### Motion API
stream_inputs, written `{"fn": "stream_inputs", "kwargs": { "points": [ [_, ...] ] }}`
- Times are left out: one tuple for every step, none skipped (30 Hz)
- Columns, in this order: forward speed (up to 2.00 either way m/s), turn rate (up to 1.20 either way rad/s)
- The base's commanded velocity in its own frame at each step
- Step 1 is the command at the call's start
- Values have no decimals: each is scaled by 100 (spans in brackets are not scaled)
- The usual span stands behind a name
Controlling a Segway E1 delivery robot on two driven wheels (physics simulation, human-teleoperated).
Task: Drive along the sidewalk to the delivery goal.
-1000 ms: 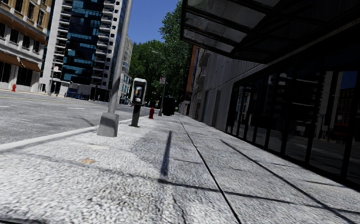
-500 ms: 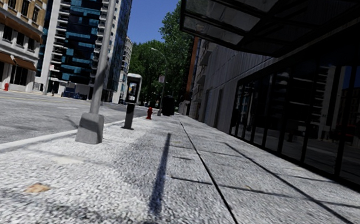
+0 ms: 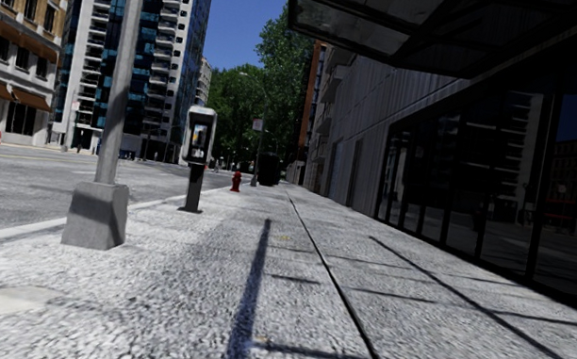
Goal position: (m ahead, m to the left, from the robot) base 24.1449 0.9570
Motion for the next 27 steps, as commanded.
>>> {"fn": "stream_inputs", "kwargs": {
  "points": [
    [200, 0],
    [200, 0],
    [200, 0],
    [200, 0],
    [200, 0],
    [200, 0],
    [200, 0],
    [200, 0],
    [200, 0],
    [200, 0],
    [200, 0],
    [200, 0],
    [200, 0],
    [200, 0],
    [200, 0],
    [200, 0],
    [200, 0],
    [200, 0],
    [200, 0],
    [200, 0],
    [200, 0],
    [200, 0],
    [200, 0],
    [200, 0],
    [200, 0],
    [200, 0],
    [200, 0]
  ]
}}
